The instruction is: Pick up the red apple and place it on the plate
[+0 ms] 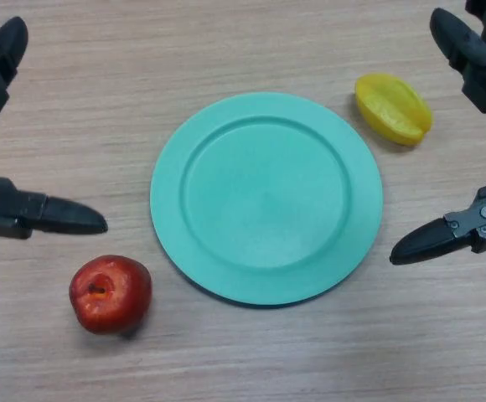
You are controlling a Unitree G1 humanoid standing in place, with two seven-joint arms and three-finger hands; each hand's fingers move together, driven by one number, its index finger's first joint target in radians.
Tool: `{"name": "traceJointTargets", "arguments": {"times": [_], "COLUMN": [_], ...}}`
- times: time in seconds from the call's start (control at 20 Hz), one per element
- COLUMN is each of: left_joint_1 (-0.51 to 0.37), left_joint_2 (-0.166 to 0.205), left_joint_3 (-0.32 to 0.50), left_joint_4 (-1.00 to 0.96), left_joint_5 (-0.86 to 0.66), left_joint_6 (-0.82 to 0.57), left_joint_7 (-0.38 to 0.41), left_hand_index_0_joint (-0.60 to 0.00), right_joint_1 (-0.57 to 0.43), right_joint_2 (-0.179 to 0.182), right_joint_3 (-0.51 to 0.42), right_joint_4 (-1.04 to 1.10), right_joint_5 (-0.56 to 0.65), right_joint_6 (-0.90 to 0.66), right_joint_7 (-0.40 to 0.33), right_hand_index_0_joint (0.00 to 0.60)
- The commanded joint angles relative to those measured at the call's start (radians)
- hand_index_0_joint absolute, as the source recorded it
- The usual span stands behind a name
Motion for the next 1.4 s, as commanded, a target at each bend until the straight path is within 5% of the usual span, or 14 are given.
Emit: {"name": "traceJointTargets", "arguments": {"times": [0.05,0.35,0.45,0.55,0.7,0.8,0.95,1.1,1.4], "left_joint_1": [-0.008,0.005,0.066,0.136,0.281,0.332,0.372,0.395,0.314], "left_joint_2": [0.027,0.029,0.000,-0.064,-0.202,-0.247,-0.267,-0.271,-0.243], "left_joint_3": [0.071,0.063,0.066,0.092,0.115,0.119,0.080,-0.023,-0.185], "left_joint_4": [-0.032,-0.027,-0.053,-0.094,0.028,0.159,0.351,0.536,0.650], "left_joint_5": [0.037,0.060,0.151,0.191,0.400,0.452,0.509,0.624,0.644], "left_joint_6": [-0.171,-0.176,-0.206,-0.229,-0.613,-0.815,-1.006,-1.192,-1.084], "left_joint_7": [-0.020,-0.038,-0.091,-0.098,-0.176,-0.187,-0.171,-0.049,0.111], "left_hand_index_0_joint": [0.000,0.000,0.000,0.000,0.000,0.000,0.000,0.000,0.000], "right_joint_1": [-0.032,-0.034,-0.032,-0.034,-0.046,-0.038,-0.018,-0.024,-0.004], "right_joint_2": [-0.042,-0.025,-0.017,-0.022,-0.007,0.012,0.022,0.024,-0.008], "right_joint_3": [-0.062,-0.030,-0.044,-0.035,-0.039,-0.038,-0.021,-0.018,-0.015], "right_joint_4": [-0.049,-0.058,-0.064,-0.040,-0.039,-0.027,-0.034,-0.049,-0.072], "right_joint_5": [0.037,-0.018,-0.011,-0.027,-0.007,0.021,0.048,0.091,0.043], "right_joint_6": [-0.090,-0.080,-0.069,-0.097,-0.090,-0.117,-0.138,-0.161,-0.115], "right_joint_7": [-0.041,-0.041,-0.041,-0.039,-0.051,-0.083,-0.115,-0.143,-0.075], "right_hand_index_0_joint": [0.000,0.000,0.000,0.000,0.000,0.000,0.000,0.000,0.000]}}
